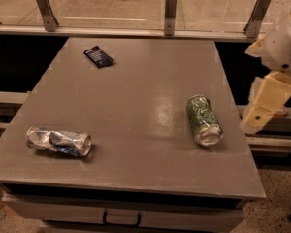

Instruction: Move green can near redbull can

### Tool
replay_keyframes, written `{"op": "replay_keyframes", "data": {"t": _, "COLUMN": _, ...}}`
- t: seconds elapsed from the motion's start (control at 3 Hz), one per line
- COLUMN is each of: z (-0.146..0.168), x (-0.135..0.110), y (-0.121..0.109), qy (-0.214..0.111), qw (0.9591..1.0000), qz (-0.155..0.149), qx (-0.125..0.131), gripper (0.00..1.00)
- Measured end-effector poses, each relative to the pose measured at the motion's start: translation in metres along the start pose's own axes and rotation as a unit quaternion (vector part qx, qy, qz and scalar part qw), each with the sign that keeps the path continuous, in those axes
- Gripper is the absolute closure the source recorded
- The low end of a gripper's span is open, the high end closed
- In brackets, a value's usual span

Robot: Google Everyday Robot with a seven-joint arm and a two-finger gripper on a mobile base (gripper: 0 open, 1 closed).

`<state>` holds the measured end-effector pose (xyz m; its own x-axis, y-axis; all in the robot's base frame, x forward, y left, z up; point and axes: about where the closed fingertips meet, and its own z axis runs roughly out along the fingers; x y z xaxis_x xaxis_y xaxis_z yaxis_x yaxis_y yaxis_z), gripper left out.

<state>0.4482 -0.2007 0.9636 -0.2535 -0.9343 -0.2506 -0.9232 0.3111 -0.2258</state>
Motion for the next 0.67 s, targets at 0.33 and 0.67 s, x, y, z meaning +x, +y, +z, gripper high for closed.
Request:
{"op": "replay_keyframes", "data": {"t": 0.33, "z": 0.027, "x": -0.007, "y": -0.005, "qy": -0.013, "qw": 0.9976, "qz": 0.067, "qx": -0.004, "gripper": 0.00}}
{"op": "replay_keyframes", "data": {"t": 0.67, "z": 0.056, "x": -0.010, "y": -0.009, "qy": -0.016, "qw": 0.9872, "qz": 0.158, "qx": -0.007, "gripper": 0.00}}
